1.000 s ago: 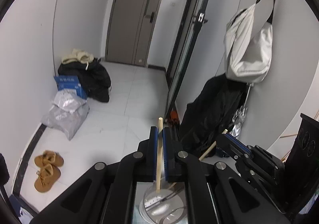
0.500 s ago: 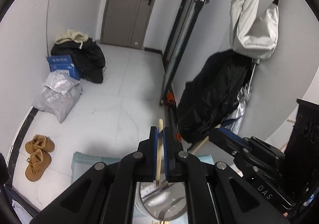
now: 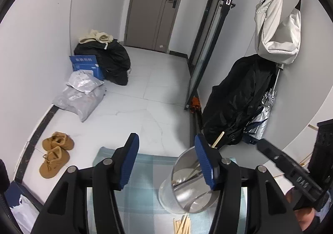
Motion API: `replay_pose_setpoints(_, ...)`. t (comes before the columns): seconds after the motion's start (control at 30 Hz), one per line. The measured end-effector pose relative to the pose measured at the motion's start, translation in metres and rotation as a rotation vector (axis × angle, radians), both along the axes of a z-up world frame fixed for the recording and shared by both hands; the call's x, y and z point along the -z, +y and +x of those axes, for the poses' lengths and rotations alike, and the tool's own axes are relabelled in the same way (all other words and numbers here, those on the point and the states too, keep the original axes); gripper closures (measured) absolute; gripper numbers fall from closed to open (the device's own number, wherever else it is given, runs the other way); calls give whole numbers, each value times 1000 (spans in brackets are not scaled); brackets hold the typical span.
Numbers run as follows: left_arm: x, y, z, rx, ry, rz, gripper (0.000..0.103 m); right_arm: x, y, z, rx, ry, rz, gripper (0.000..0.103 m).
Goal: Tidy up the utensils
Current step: 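Carry both chopsticks over the white holder and open both tools to drop them, then lower both tools back to the pile and grasp a chopstick with the left tool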
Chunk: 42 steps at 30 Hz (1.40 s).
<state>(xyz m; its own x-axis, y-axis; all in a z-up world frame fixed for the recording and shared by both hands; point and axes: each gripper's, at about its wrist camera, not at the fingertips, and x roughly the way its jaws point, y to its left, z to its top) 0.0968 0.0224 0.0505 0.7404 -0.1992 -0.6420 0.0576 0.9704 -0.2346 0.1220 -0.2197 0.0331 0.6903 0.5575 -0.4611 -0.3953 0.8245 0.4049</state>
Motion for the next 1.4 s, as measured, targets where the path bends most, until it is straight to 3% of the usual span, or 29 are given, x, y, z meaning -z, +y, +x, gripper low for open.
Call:
replay_pose_setpoints(0.13,-2,2,-12,-18,-8,28,41,-7,-13,-20,56,-20,6,52)
replay_pose_setpoints(0.37,1,6,-33,-45,-24,41,37,-20,-15,-52,97,-68,-3,45)
replay_pose_setpoints(0.5,5,10,-47,-73,-43,34,26,-23,-13,-68,106,-83,-10,40)
replay_pose_setpoints(0.63,15,14,-60,-93,-63,20,21,-19,-10,-84,117,-88,-15,35)
replay_pose_setpoints(1.0,66,5,-81,-24,13,17,17,29,-3,-116,145,10,-42,29)
replay_pose_setpoints(1.27,112,-9,-82,47,147,58,17,67,-2,-131,172,77,-91,26)
replay_pose_setpoints(1.4,116,-11,-88,47,145,100,17,78,-4,-133,186,105,-89,26)
